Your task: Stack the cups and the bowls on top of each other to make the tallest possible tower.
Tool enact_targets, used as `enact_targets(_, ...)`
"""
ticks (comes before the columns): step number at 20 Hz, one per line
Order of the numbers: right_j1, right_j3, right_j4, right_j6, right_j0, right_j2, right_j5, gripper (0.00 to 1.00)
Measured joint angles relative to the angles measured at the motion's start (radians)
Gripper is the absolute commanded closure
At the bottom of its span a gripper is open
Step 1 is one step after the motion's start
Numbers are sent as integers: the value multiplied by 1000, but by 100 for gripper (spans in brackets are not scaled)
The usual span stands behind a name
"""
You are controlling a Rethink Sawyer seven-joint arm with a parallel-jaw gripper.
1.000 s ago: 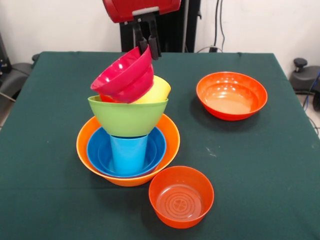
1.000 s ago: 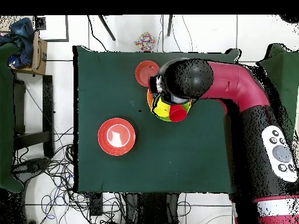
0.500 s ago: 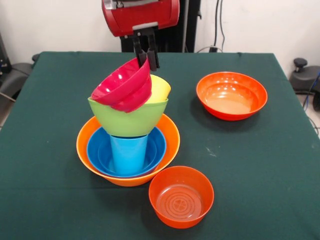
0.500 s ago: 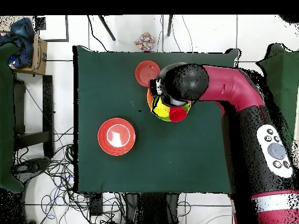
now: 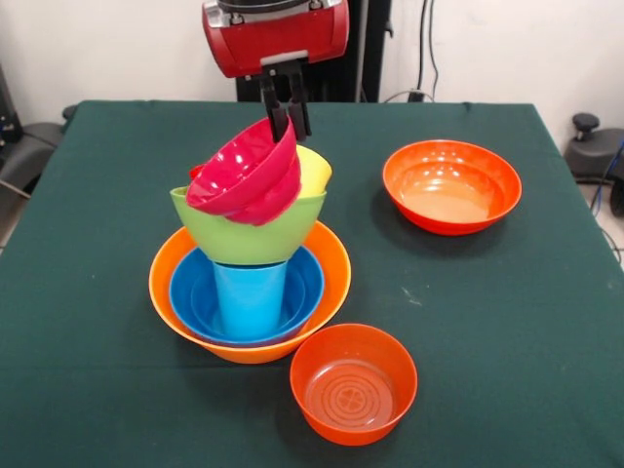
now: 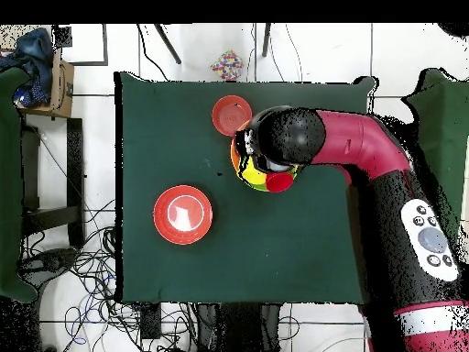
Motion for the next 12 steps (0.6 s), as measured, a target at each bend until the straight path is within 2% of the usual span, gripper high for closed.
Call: enact_targets(12, -57, 65, 14, 0, -28, 0, 0, 100)
